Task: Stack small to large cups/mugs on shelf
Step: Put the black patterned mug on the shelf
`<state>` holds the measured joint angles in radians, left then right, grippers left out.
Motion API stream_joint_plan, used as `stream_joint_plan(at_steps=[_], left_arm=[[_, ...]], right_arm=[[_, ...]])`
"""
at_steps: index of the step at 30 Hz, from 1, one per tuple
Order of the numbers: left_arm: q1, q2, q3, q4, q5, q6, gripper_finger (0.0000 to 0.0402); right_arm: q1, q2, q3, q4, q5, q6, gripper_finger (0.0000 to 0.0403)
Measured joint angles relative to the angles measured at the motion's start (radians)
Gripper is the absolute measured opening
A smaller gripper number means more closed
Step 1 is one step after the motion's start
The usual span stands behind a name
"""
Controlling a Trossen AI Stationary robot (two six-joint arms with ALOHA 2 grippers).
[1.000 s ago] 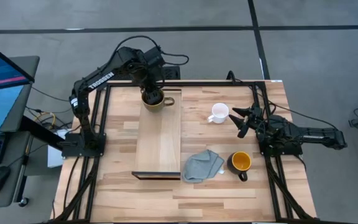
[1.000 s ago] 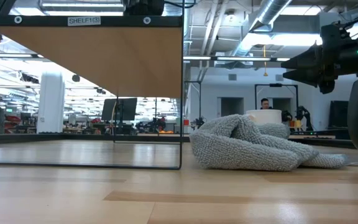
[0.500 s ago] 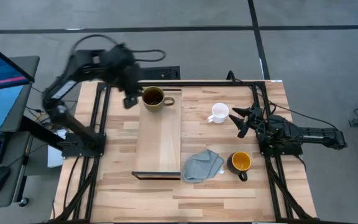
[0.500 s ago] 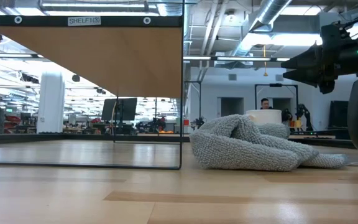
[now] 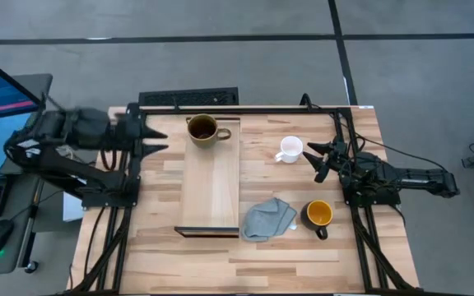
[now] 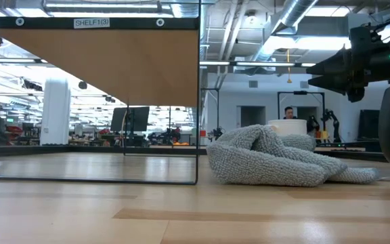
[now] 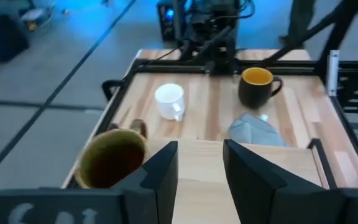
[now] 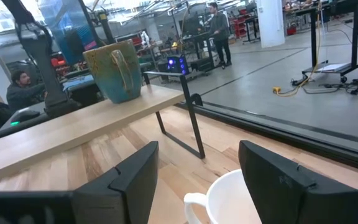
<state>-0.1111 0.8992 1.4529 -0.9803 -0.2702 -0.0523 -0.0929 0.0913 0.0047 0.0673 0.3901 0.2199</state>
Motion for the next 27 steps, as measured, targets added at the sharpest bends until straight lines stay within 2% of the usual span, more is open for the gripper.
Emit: stream_joint_plan(at_steps=[8,16,21,27], left_arm=[[-0.07,-0.316,-0.517,0.39,0.01,0.024,0.0119],[-0.094,-0.541,-0.937,0.735,0.029,0.06,0.0119],[-0.095,-0.637,-1.126,0.886,0.043,0.076,0.0119],[-0.095,-0.737,-1.272,0.986,0.064,0.062,0.0119]], right_arm=[[0.0,0.0,0.0,0.0,0.0,0.019,0.0244],[0.0,0.0,0.0,0.0,-0.003,0.018,0.0244],[0.0,0.0,0.0,0.0,-0.008,0.018,0.0244],[0.0,0.0,0.0,-0.001,-0.008,0.018,0.0244]])
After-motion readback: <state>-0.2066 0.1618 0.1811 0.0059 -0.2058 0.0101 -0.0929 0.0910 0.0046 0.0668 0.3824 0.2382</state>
